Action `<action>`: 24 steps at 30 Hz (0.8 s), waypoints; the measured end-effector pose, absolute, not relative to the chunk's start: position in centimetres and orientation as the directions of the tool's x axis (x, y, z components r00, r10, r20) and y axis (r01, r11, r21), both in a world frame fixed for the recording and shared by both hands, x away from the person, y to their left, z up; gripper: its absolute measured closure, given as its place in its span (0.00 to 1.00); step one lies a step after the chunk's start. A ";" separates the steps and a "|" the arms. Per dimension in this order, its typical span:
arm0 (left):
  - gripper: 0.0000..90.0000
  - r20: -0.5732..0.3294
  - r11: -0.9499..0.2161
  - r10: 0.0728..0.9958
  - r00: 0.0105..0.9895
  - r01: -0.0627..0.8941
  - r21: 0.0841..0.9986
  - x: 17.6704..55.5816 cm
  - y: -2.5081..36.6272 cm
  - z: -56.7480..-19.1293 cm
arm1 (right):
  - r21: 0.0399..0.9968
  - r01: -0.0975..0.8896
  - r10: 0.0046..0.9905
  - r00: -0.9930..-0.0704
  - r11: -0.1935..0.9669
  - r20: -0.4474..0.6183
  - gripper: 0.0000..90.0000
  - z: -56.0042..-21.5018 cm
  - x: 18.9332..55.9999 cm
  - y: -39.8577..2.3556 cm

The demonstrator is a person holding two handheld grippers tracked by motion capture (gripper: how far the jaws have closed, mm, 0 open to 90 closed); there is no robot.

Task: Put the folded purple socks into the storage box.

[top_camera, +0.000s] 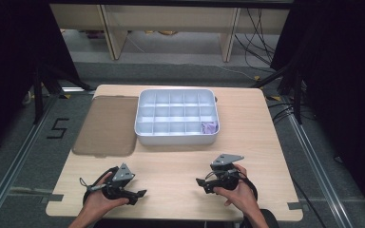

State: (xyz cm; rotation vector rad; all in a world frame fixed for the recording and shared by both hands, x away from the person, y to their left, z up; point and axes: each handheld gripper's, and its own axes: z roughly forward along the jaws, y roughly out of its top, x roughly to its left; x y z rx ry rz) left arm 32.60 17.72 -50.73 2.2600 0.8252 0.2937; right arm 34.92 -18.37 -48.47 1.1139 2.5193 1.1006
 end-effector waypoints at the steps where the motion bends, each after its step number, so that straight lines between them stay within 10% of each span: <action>1: 0.28 -0.031 -0.549 0.635 0.772 0.479 0.685 32.6 17.7 -50.7 | 0.707 0.556 0.697 -0.706 0.437 0.124 0.23 -48.7 34.9 -18.3; 24: 0.28 -0.026 -0.553 0.630 0.776 0.473 0.686 32.5 17.5 -50.9 | 0.668 0.545 0.663 -0.742 0.506 0.104 0.22 -49.4 33.9 -17.8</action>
